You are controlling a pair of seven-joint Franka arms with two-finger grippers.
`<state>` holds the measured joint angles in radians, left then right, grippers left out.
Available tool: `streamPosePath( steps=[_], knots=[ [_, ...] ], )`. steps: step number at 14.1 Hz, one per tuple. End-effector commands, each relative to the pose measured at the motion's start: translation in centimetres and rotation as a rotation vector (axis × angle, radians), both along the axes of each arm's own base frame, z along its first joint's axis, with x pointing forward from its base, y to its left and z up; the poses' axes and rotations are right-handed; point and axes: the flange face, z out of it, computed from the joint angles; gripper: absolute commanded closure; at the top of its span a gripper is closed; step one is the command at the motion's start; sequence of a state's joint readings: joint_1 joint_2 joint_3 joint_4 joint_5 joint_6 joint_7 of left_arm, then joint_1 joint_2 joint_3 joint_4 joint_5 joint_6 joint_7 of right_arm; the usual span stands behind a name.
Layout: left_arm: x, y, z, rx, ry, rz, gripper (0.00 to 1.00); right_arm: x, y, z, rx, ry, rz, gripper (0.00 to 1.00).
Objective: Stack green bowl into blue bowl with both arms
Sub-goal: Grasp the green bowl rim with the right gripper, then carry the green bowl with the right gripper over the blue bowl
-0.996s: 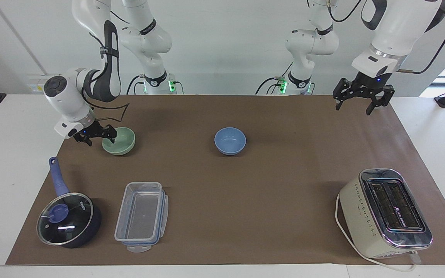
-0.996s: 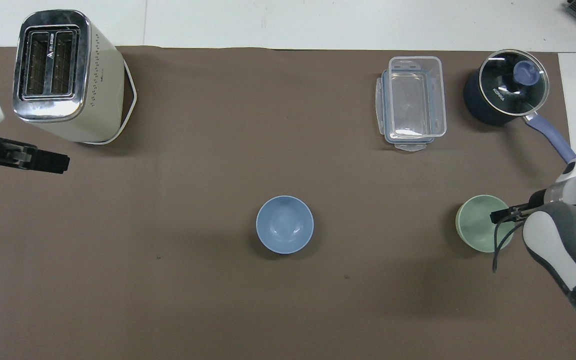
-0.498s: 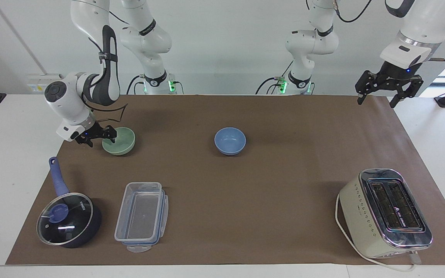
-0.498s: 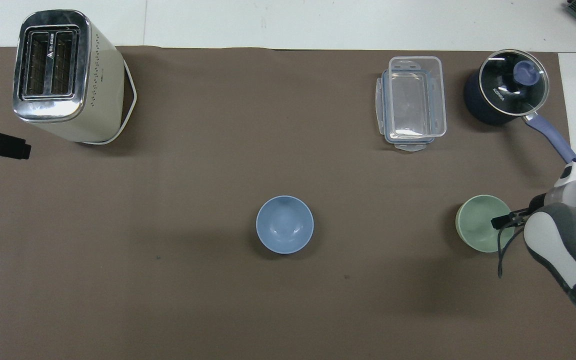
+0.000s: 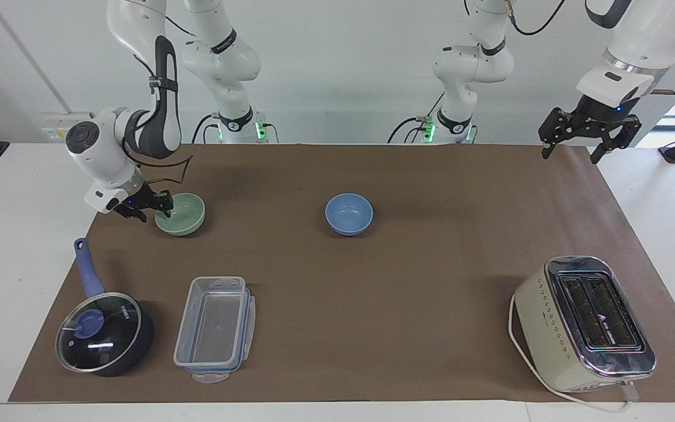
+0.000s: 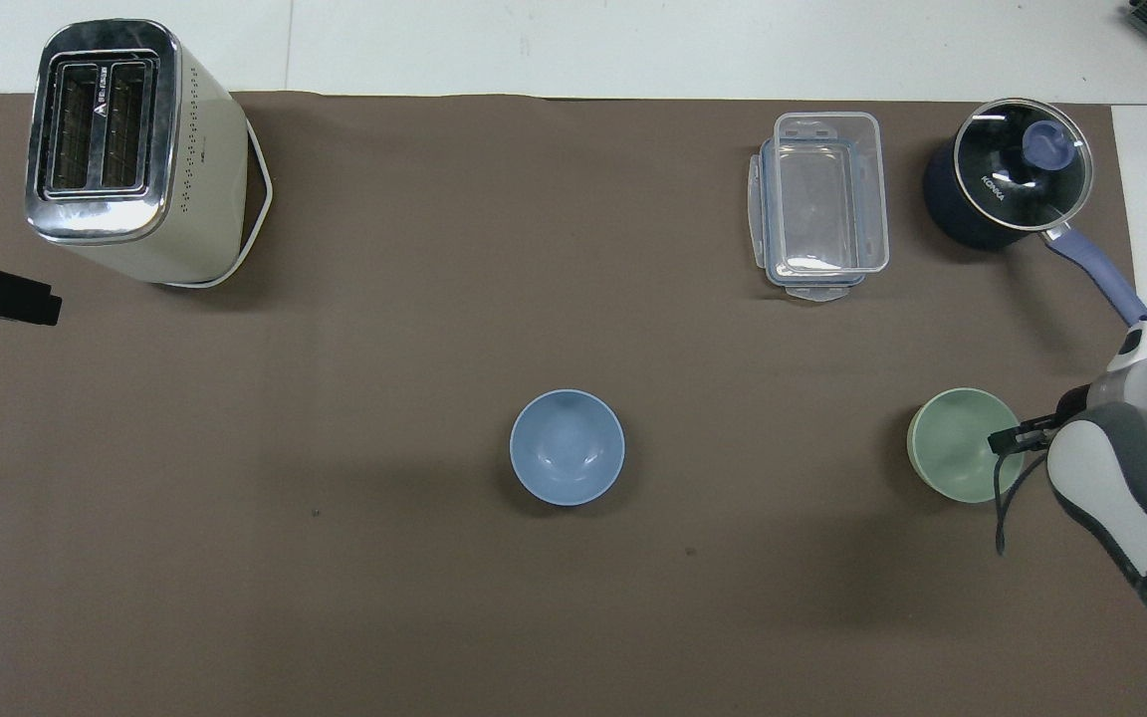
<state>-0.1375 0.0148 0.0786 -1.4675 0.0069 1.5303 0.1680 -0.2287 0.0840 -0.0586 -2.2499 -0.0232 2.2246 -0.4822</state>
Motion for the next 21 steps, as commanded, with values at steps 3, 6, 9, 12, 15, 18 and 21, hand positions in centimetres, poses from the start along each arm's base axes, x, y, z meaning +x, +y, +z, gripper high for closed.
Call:
streamPosePath(
  steps=[3, 6, 9, 12, 15, 18, 21],
  knots=[
    [-1.0, 0.5, 0.3, -0.031, 0.025, 0.003, 0.0, 0.7, 0.4, 2.0, 0.011, -0.014, 0.031, 1.0],
    [-0.6, 1.8, -0.3, -0.039, 0.046, 0.023, 0.0, 2.8, 2.0, 7.4, 0.027, 0.04, 0.061, 1.0],
    [-1.5, 2.4, -0.2, -0.036, 0.056, -0.027, 0.0, 4.5, 6.5, 11.9, 0.012, 0.027, 0.056, 1.0],
    [-2.6, 2.7, -0.7, -0.039, 0.076, -0.016, 0.0, 4.9, 12.0, 13.7, -0.006, -0.002, 0.04, 1.0],
    [-2.6, 2.7, -0.8, -0.039, 0.079, -0.016, 0.0, 5.0, 18.8, 13.9, 0.013, -0.008, -0.011, 1.0],
    [-2.4, 2.4, -0.8, -0.04, 0.075, -0.023, 0.0, 4.6, 26.2, 14.4, 0.04, -0.035, -0.071, 1.0],
    [-2.5, 2.6, -0.7, -0.04, 0.072, -0.02, 0.0, 3.5, 33.7, 13.6, 0.042, -0.068, -0.116, 1.0]
  ],
)
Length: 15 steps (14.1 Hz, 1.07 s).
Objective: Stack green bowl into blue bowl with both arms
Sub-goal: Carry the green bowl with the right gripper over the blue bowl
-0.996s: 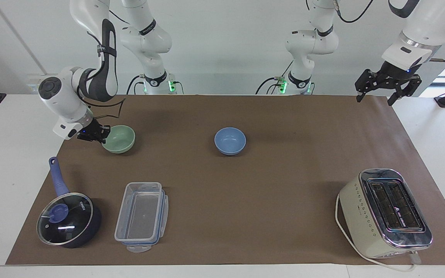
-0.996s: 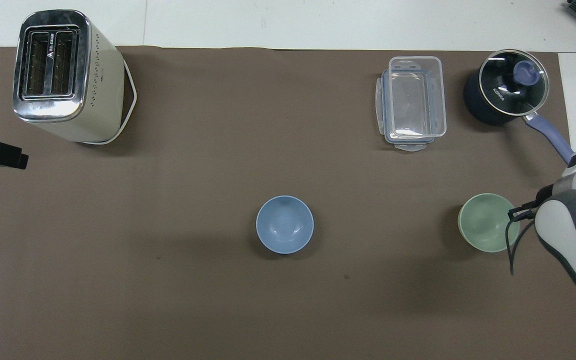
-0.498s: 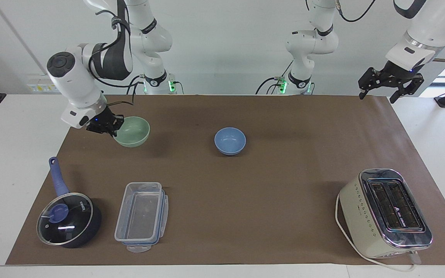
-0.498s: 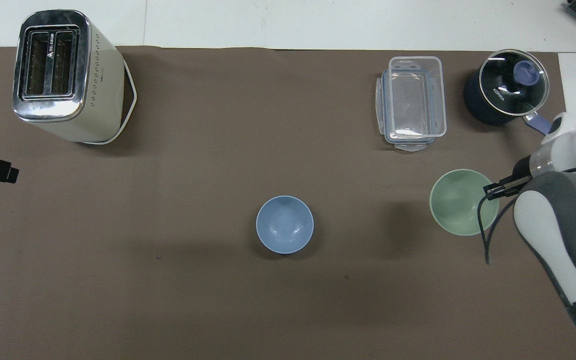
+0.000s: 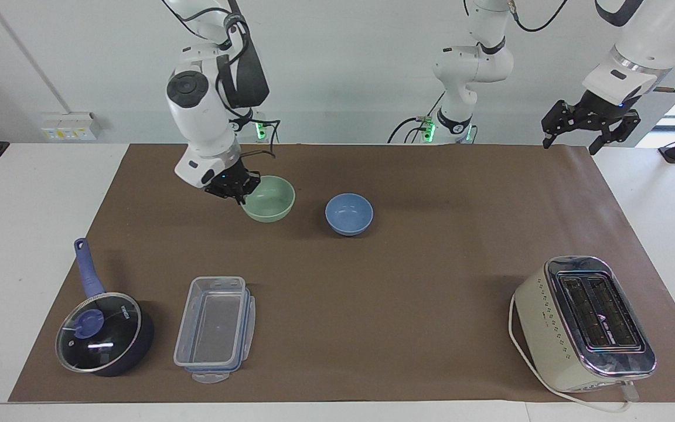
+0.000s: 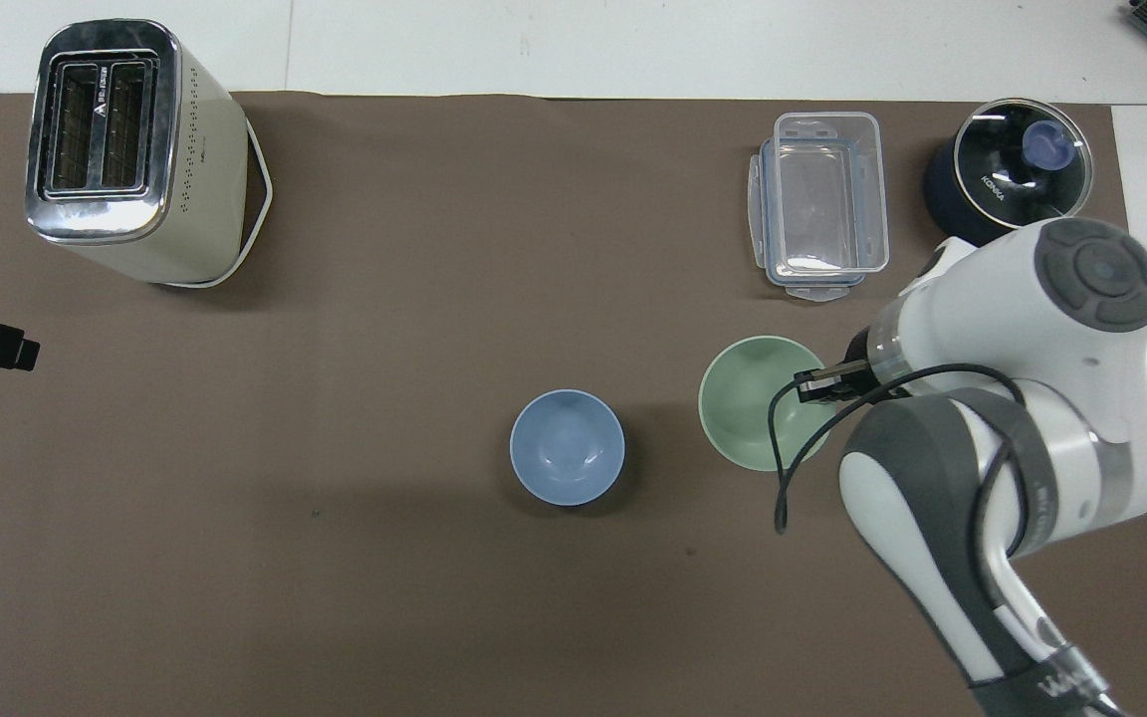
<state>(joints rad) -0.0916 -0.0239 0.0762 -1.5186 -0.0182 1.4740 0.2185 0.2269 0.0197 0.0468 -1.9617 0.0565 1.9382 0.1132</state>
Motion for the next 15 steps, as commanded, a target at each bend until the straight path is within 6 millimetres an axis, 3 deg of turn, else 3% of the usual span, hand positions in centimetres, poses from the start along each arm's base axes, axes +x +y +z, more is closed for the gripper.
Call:
streamPosePath(
  steps=[1, 5, 9, 12, 15],
  knots=[
    [-0.8, 0.3, 0.0, -0.014, 0.004, -0.009, 0.0, -0.6, 5.8, -0.8, 0.021, -0.028, -0.063, 1.0],
    [-0.7, 0.3, 0.0, -0.016, 0.004, -0.011, 0.0, -2.5, 12.0, -3.5, 0.059, -0.033, -0.09, 1.0],
    [-0.8, 0.3, 0.1, -0.016, 0.002, -0.01, 0.0, -3.7, 12.4, -4.3, 0.05, -0.016, -0.096, 1.0],
    [-0.8, 0.3, 0.1, -0.014, 0.002, -0.009, 0.0, -4.8, 15.3, -6.2, 0.058, -0.029, -0.092, 1.0],
    [-0.8, 0.3, 0.1, -0.016, 0.002, -0.011, 0.0, -5.2, 15.2, -6.7, 0.053, -0.023, -0.09, 1.0]
  ],
)
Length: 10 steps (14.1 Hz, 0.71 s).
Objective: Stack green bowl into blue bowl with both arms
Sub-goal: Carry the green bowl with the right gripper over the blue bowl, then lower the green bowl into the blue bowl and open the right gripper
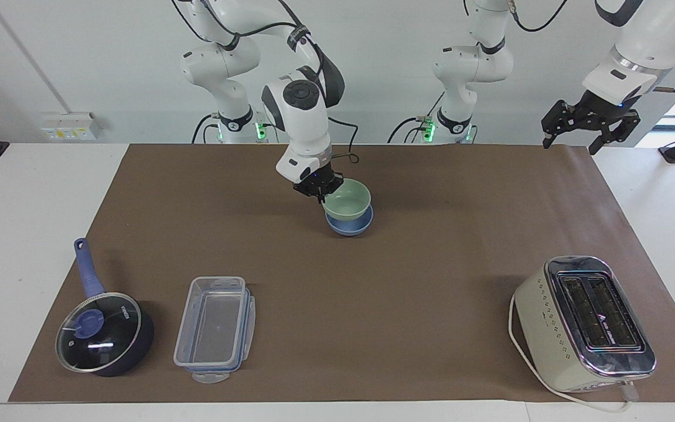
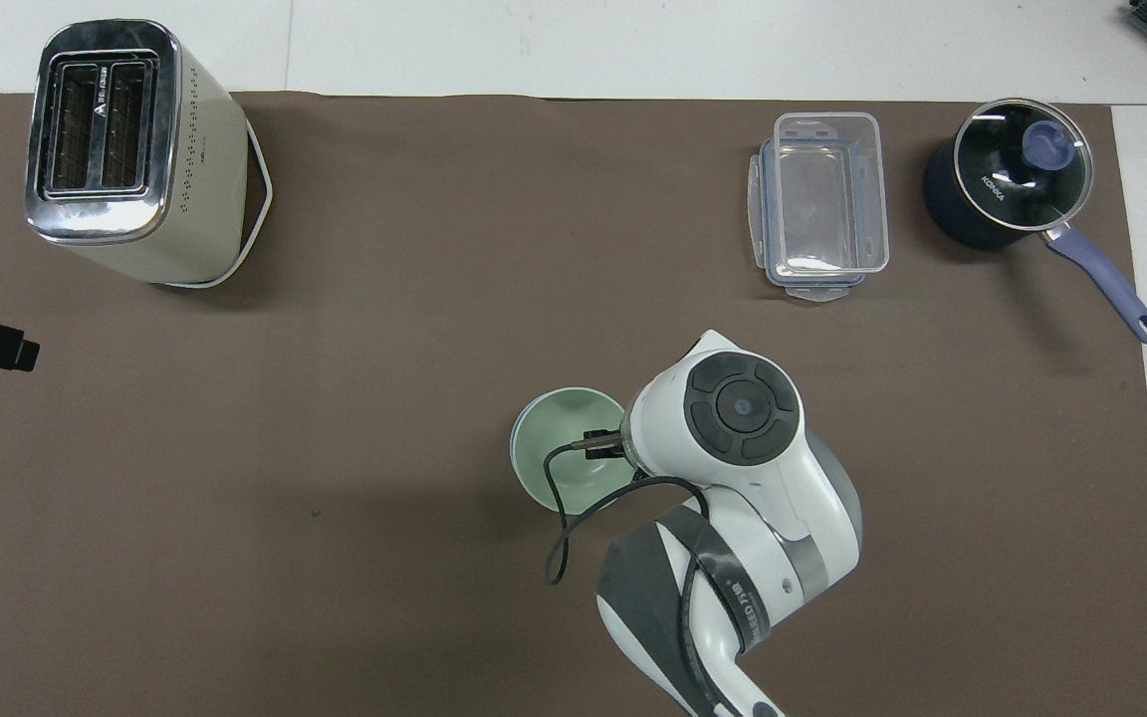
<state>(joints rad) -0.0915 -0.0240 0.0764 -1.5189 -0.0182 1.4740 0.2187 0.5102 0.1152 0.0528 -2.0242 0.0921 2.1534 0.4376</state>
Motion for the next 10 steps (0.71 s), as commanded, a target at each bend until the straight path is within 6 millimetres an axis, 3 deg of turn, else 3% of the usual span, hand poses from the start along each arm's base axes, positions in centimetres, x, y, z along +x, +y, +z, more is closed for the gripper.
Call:
streamPosePath(
  steps=[1, 10],
  knots=[
    [-0.71, 0.29, 0.05, -0.016, 0.003, -0.01, 0.0, -0.21, -0.4, -0.54, 0.017, -0.002, -0.029, 1.0],
    [-0.76, 0.29, 0.13, -0.016, 0.002, -0.011, 0.0, -0.44, -0.56, -1.42, 0.011, 0.006, -0.019, 1.0]
  ],
)
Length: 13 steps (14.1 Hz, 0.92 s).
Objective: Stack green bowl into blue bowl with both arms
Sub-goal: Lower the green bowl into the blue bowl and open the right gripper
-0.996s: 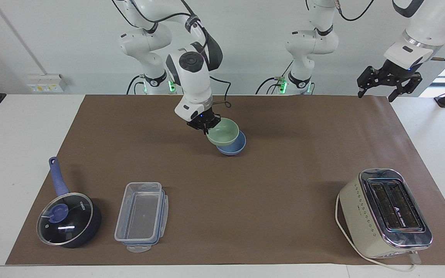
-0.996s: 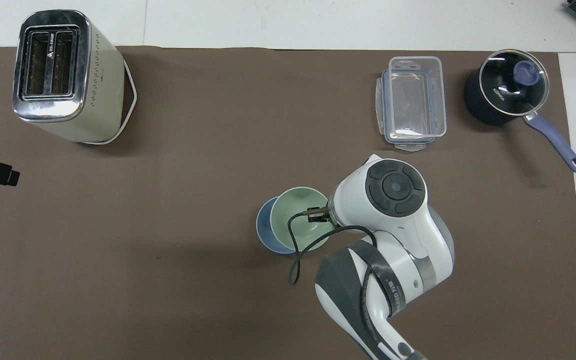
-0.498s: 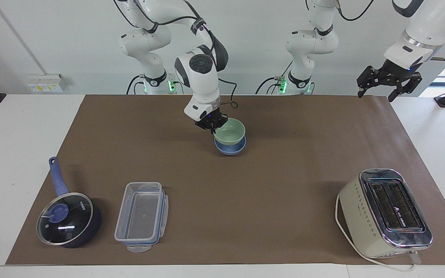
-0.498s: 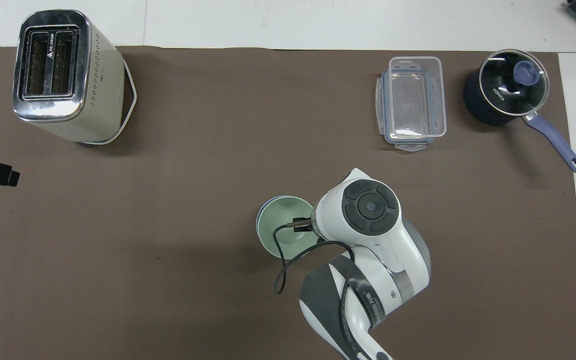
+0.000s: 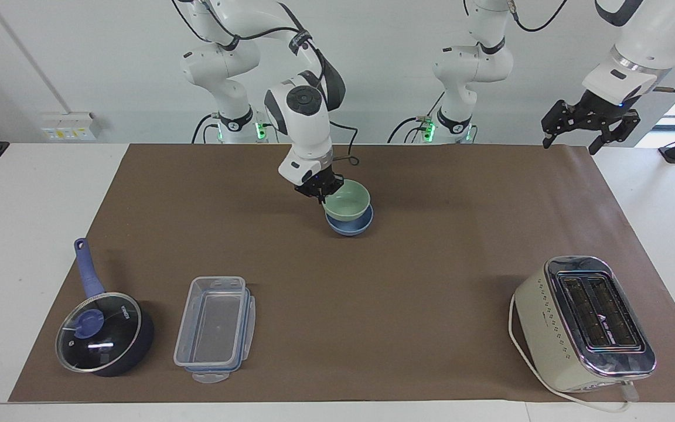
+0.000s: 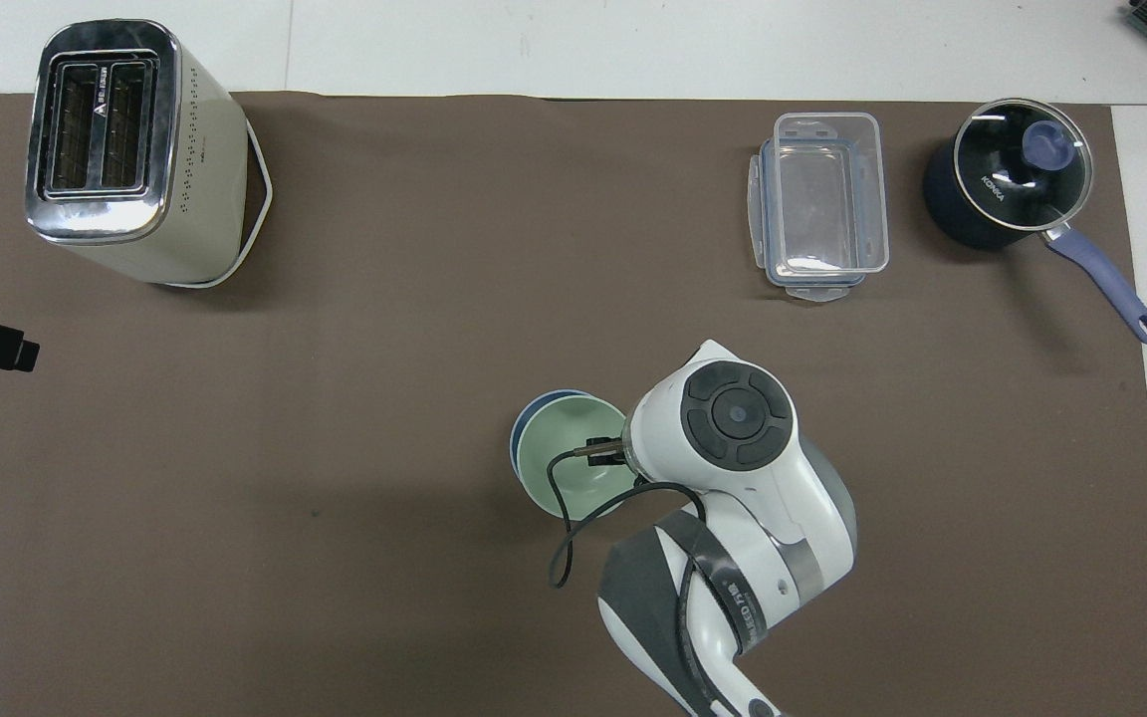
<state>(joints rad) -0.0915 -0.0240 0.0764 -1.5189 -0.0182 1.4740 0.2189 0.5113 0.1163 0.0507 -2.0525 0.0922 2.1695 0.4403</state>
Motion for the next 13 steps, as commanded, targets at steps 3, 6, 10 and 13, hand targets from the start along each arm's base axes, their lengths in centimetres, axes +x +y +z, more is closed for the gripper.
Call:
streamPosePath(
  steps=[3, 6, 10, 13],
  knots=[
    [-0.8, 0.4, 0.1, -0.016, 0.002, -0.01, 0.0, 0.0, 0.3, -0.5, 0.038, 0.006, -0.017, 1.0],
    [-0.8, 0.3, 0.1, -0.016, 0.002, -0.01, 0.0, 0.4, 0.5, -0.5, 0.062, -0.011, -0.027, 1.0],
    [-0.8, 0.3, 0.1, -0.016, 0.002, -0.011, 0.0, 0.3, 0.6, -1.5, 0.056, 0.0, -0.022, 1.0],
    [-0.8, 0.3, 0.1, -0.016, 0.002, -0.01, 0.0, 0.3, 0.6, -1.8, 0.053, 0.004, -0.022, 1.0]
  ],
)
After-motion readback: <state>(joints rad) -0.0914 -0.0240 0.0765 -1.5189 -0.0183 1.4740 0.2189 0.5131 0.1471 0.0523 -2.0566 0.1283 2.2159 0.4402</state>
